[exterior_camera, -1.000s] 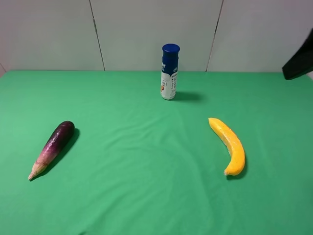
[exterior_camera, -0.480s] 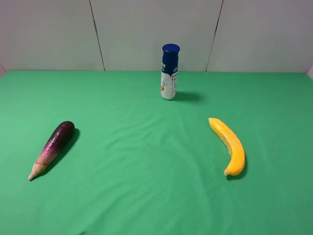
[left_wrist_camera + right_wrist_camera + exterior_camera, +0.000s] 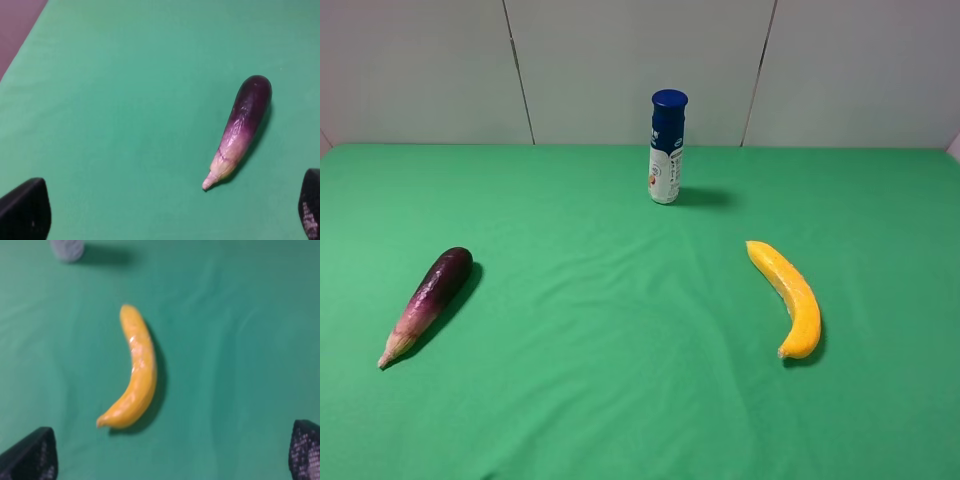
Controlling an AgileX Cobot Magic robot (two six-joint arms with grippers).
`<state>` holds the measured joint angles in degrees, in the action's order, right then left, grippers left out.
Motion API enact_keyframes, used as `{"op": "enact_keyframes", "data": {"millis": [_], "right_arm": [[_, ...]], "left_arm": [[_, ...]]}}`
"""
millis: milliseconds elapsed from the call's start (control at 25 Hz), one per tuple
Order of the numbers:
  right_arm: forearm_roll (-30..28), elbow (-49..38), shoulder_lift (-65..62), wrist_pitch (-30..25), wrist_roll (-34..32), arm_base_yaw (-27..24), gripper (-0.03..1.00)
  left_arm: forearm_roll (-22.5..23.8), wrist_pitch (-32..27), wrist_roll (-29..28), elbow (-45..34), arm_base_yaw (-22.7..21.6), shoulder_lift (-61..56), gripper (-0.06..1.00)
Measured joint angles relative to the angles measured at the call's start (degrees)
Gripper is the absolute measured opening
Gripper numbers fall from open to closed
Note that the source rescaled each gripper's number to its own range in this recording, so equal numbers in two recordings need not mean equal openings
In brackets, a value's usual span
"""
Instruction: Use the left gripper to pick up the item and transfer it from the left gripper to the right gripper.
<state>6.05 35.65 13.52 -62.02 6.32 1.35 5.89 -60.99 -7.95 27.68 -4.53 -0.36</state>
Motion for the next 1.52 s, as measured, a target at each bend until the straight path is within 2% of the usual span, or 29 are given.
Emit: {"op": "enact_keyframes", "data": {"millis": [400,1520], "right_arm": [[-4.88,-6.97,-13.59,3.51,-0.07,-4.7,1.0],[-5.15,-7.03,-13.7,3.9,-1.32,-4.81,1.0]], "left_arm": [[0.0,0.0,0.0,0.0,0.0,0.0,1.0],[0.0,0.0,0.0,0.0,0.0,0.0,1.0]]}}
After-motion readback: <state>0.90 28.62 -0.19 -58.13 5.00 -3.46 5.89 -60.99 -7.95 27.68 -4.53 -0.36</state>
